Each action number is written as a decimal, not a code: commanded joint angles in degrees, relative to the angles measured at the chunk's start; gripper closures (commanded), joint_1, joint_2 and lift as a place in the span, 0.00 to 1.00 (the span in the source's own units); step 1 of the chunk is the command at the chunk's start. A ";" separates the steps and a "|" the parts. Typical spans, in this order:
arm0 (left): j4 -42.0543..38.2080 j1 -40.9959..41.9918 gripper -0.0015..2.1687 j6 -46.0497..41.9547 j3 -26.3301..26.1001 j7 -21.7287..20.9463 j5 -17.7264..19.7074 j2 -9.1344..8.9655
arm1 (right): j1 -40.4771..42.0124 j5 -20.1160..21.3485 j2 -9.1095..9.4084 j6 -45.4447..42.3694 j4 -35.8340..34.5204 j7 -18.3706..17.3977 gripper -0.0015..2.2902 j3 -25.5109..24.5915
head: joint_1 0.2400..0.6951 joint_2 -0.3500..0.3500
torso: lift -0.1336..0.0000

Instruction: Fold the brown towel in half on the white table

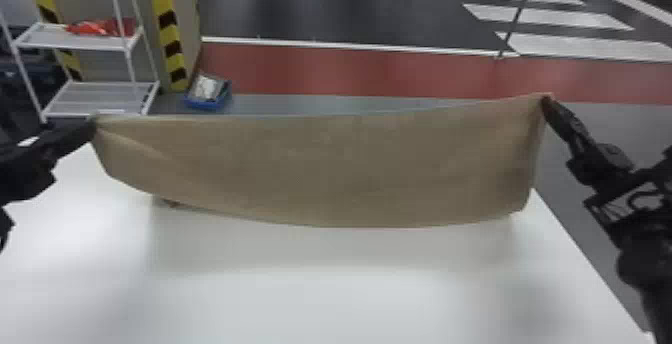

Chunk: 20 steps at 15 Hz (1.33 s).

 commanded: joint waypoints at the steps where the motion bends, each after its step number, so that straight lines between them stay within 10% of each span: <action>1: 8.10 -8.73 0.65 -2.43 -2.70 -0.20 -0.23 0.28 | -9.81 -0.39 0.16 -0.26 9.83 -0.48 0.49 2.08 | 0.73 0.32 | 0.08; 8: 21.72 -27.89 0.65 -2.60 -5.34 -0.11 1.62 2.56 | -35.12 0.13 -0.81 -4.13 35.93 1.11 0.48 4.37 | 0.35 0.39 | 0.08; 12: 18.91 -22.00 0.65 -2.43 -4.81 -2.92 5.40 3.79 | -30.02 -0.57 -2.65 -2.55 34.70 7.26 0.48 4.89 | 0.20 0.40 | 0.08; 20: 0.98 6.82 0.65 -4.54 4.24 -6.61 5.05 0.54 | 2.06 -11.82 -4.23 2.37 12.64 14.38 0.48 1.64 | 0.77 0.35 | 0.08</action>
